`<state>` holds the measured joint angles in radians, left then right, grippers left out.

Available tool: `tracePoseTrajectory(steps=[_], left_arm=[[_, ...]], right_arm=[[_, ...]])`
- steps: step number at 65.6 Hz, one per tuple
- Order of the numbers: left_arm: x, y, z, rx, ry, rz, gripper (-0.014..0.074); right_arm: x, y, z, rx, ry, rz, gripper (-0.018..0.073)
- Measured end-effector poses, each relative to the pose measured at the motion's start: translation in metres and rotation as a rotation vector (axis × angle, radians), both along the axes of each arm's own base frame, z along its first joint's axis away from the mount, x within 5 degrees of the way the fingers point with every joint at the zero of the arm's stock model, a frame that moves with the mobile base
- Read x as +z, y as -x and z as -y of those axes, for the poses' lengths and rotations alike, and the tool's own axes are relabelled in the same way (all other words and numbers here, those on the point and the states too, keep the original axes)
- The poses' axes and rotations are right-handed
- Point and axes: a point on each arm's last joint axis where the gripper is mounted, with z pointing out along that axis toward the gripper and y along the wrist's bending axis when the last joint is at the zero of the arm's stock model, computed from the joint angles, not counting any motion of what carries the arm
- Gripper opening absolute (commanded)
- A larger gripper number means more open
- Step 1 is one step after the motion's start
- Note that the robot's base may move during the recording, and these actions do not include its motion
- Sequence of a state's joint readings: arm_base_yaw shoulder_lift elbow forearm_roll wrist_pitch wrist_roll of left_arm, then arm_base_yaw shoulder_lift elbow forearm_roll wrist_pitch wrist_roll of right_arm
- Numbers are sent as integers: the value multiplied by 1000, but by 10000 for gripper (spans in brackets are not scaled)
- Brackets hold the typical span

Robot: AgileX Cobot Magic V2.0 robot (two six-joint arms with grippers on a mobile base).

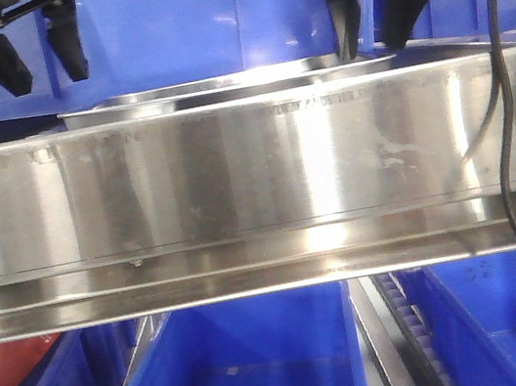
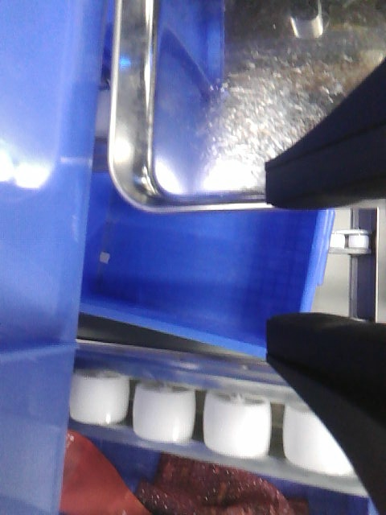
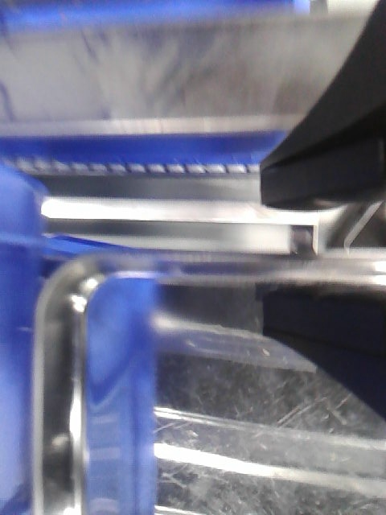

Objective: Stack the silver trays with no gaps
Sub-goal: 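Lower both grippers onto opposite rims of the silver tray and close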

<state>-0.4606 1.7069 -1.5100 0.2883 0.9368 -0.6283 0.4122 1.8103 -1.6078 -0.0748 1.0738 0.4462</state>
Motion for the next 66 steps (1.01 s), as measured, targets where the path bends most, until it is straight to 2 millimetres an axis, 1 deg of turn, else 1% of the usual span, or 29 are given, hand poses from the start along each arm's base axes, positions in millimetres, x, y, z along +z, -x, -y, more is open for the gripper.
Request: tracePoseTrajectory(steps=[13, 44, 66], left_arm=[[-5, -1, 5, -7, 6, -14, 246], [-30, -5, 15, -7, -4, -110, 246], [-32, -6, 16, -5, 1, -119, 246]], right_arm=[[-8, -3, -2, -1, -5, -20, 149], [-7, -4, -3, 0, -11, -6, 149], [-14, -7, -4, 0, -6, -19, 149]])
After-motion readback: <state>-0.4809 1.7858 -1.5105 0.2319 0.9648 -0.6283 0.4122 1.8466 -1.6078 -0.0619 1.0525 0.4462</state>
